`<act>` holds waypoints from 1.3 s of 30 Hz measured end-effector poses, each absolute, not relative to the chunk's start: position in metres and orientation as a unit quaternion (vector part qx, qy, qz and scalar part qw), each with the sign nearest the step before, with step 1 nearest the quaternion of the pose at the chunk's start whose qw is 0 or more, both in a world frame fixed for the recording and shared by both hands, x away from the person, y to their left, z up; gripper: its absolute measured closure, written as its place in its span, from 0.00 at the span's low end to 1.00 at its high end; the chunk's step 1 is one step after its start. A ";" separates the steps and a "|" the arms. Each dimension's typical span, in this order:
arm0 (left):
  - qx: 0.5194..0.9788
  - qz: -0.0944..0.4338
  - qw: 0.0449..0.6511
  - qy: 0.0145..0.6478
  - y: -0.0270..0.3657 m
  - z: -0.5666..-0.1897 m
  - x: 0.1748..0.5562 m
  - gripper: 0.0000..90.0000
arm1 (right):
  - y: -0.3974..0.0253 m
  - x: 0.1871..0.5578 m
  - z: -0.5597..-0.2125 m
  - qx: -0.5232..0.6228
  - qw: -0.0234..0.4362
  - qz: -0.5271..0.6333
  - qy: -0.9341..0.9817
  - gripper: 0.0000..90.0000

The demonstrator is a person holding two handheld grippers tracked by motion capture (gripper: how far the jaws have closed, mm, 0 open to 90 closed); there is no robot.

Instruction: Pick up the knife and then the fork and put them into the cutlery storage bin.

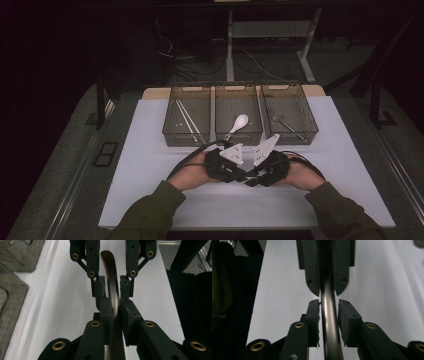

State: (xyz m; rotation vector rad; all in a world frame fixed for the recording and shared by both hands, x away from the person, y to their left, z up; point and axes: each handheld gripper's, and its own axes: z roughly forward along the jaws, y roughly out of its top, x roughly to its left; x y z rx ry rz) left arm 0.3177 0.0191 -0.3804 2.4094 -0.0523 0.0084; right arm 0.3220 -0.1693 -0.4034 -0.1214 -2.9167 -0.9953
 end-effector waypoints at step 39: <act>0.837 0.106 0.497 0.205 0.138 -0.376 0.296 0.20 | -0.249 0.352 -0.376 -0.191 -0.036 -0.350 -0.916 0.87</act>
